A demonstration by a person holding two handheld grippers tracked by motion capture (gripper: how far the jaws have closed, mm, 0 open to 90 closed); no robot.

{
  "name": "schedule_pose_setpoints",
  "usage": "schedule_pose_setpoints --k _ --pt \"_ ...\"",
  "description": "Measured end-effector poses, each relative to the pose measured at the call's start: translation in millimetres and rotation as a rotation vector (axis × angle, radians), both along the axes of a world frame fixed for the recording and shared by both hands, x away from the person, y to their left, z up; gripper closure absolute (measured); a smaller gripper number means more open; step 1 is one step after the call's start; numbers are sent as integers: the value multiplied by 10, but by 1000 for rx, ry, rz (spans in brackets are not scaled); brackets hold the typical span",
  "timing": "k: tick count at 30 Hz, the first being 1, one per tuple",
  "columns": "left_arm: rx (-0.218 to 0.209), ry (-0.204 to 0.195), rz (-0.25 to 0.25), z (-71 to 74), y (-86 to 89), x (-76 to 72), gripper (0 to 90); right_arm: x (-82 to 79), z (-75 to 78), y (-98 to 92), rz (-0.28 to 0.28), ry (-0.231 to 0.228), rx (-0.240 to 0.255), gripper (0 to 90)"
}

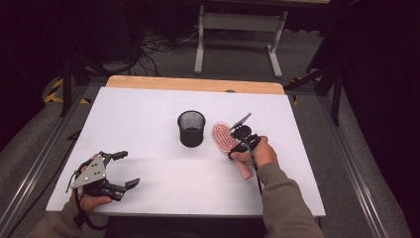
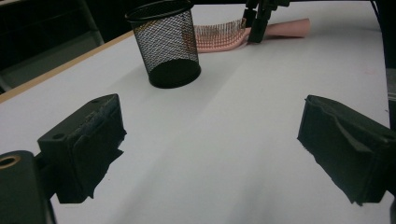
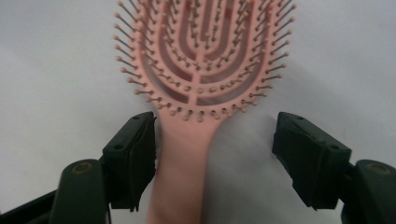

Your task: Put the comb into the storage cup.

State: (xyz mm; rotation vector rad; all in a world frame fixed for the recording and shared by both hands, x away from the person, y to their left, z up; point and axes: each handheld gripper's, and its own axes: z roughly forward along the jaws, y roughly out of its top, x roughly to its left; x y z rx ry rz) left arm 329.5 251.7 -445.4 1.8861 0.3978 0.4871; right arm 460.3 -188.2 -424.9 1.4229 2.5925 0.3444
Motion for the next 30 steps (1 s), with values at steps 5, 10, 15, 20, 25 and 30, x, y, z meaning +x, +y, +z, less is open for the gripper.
schedule_pose_setpoints --k 5,10,15,20,25,30 --pt "0 -2 -1 1 1 -1 78 27 -5 2 -18 1 -2 338" --pt "3 3 -7 -7 -15 1 78 32 16 32 -9 15 -14 466" --pt "9 8 -15 -21 -3 16 77 27 41 87 13 28 -28 638" --pt "0 14 -15 -24 -2 13 78 37 41 69 7 29 -21 686" --pt "4 19 -19 -28 -5 19 78 12 37 56 33 8 -16 698" --pt "2 19 -16 -29 -3 21 80 -20 25 -10 22 -29 37 700"
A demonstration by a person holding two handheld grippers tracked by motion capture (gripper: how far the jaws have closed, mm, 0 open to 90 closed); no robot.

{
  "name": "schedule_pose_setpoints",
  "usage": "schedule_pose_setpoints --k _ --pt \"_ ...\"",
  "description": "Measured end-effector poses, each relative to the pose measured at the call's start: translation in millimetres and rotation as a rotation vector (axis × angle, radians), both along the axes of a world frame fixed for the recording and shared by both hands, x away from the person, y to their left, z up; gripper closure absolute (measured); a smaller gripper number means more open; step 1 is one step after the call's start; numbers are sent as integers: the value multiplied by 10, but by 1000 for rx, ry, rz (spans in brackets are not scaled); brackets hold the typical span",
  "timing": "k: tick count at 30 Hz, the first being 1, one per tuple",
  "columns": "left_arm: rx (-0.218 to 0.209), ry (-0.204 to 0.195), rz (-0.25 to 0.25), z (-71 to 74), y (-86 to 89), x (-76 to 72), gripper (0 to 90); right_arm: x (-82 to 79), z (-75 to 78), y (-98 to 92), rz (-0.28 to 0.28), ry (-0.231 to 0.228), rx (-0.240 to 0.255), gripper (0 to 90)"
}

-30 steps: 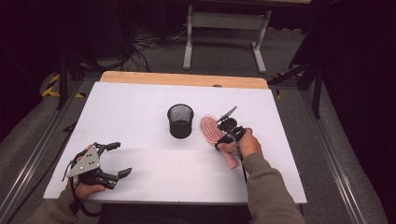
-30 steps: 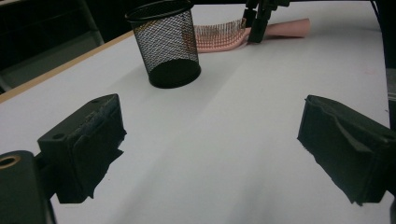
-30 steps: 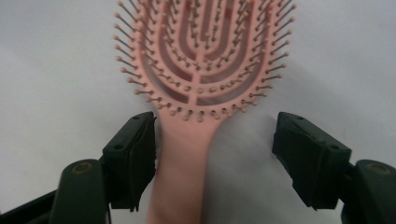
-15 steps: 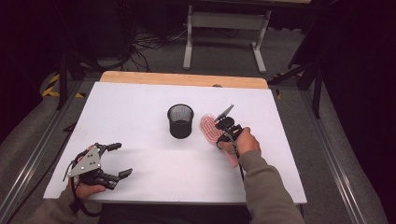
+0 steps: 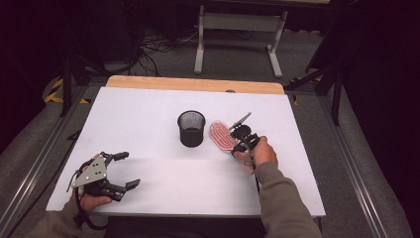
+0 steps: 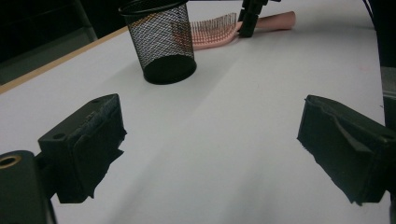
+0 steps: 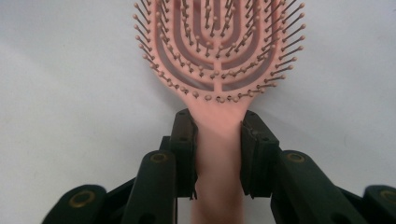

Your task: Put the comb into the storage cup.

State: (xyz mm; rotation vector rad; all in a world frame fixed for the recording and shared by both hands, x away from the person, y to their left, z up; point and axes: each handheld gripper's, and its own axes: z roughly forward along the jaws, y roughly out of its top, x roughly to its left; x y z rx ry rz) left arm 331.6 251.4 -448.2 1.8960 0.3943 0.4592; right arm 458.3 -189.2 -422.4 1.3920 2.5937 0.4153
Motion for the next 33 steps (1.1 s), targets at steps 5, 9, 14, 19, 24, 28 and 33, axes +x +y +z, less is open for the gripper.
schedule_pose_setpoints --k 5,9,14,19,24,28,33 --pt "-1 4 1 -4 -3 6 81 -66 29 -126 -31 -92 90 701" --pt "-5 2 5 -1 8 10 82 -130 116 -212 -39 -181 150 701" --pt "-19 0 16 0 35 19 81 -237 235 -258 -43 -290 205 701" --pt "-15 7 19 -7 43 29 82 -304 298 -296 -40 -378 277 701" --pt "-17 13 19 -12 45 39 81 -363 315 -314 -40 -465 343 700" --pt "-24 10 28 -11 56 43 81 -423 339 -345 -43 -540 397 701" --pt "-28 7 43 -20 63 50 76 -501 366 -393 -53 -616 455 700"
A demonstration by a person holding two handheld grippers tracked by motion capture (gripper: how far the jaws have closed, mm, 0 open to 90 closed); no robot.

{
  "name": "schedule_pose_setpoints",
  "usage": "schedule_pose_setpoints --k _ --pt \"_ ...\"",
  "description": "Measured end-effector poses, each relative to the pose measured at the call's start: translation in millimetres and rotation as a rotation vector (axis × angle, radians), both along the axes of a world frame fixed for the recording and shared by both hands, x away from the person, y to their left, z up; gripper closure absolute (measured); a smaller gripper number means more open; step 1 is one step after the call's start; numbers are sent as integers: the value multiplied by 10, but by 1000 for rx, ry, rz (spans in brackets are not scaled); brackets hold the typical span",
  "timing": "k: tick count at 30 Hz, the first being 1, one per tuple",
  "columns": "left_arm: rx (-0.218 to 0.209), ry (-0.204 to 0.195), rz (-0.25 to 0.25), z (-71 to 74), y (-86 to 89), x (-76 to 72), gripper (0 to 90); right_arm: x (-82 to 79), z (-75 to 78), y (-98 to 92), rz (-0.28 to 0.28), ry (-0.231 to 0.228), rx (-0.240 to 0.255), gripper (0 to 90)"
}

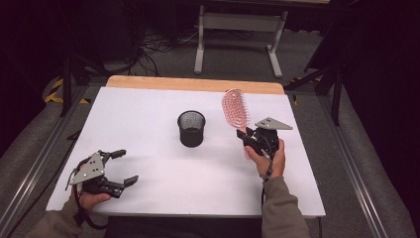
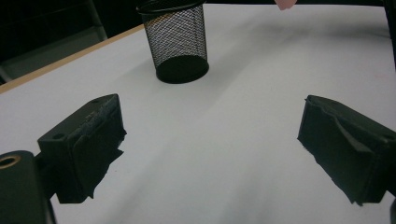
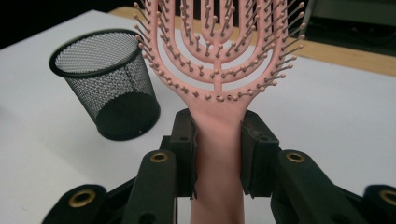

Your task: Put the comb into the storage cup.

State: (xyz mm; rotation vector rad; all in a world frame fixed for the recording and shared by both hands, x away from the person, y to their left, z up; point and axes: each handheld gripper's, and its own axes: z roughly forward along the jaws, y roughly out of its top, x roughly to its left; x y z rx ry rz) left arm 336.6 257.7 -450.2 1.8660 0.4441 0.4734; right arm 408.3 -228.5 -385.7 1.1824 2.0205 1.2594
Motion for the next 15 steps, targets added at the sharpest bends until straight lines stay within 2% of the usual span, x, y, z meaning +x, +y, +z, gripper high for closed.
schedule_pose_setpoints --k 8,11,15 --pt "4 0 3 -3 2 8 69 -67 31 6 -5 -102 36 700" --pt "2 -5 7 -3 6 8 66 -80 38 5 6 -121 53 700" --pt "-7 -1 14 -3 10 4 58 -115 70 8 -7 -164 62 700"
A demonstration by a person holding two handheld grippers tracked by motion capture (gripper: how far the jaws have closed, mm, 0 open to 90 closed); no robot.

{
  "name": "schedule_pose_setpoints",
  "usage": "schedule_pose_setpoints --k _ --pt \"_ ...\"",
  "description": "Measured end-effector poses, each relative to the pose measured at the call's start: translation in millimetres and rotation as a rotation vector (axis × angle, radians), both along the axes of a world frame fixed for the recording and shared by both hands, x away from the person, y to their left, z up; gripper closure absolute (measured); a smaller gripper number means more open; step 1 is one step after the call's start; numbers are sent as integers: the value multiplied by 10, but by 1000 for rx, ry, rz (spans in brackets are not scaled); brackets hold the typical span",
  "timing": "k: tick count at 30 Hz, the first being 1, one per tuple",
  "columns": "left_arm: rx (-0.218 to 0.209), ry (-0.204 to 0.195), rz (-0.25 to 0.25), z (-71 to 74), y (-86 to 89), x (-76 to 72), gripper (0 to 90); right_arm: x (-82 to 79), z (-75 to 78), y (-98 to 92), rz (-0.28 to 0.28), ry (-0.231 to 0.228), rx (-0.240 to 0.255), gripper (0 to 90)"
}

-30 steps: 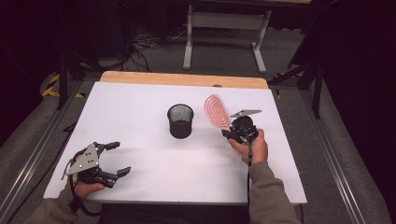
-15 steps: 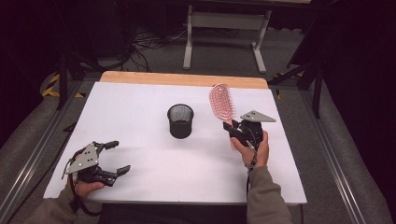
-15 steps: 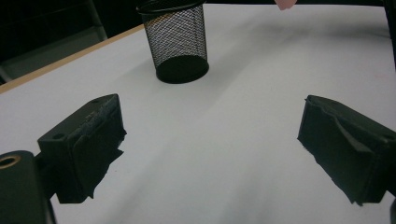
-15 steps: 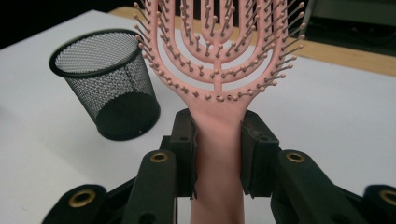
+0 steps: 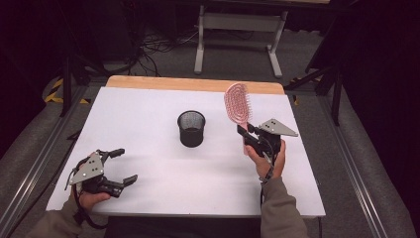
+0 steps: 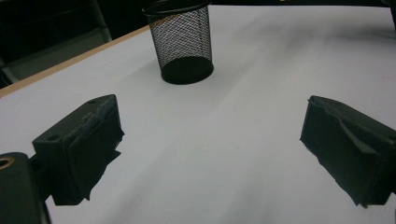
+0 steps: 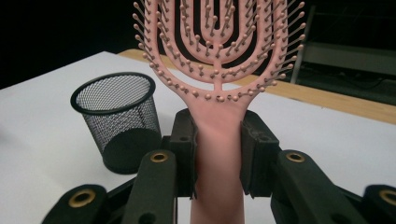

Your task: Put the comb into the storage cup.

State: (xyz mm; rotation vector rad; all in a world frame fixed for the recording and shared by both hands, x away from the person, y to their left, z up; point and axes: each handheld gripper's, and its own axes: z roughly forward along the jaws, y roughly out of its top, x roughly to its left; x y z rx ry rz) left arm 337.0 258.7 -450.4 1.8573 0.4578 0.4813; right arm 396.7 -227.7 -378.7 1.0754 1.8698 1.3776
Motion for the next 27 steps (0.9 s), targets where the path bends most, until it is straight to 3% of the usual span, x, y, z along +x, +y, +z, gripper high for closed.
schedule_pose_setpoints --k 8,27 --pt "5 -9 4 1 -3 5 49 -33 72 36 22 -82 33 700" --pt "-1 -2 0 0 3 -1 48 108 181 267 50 -169 70 700"
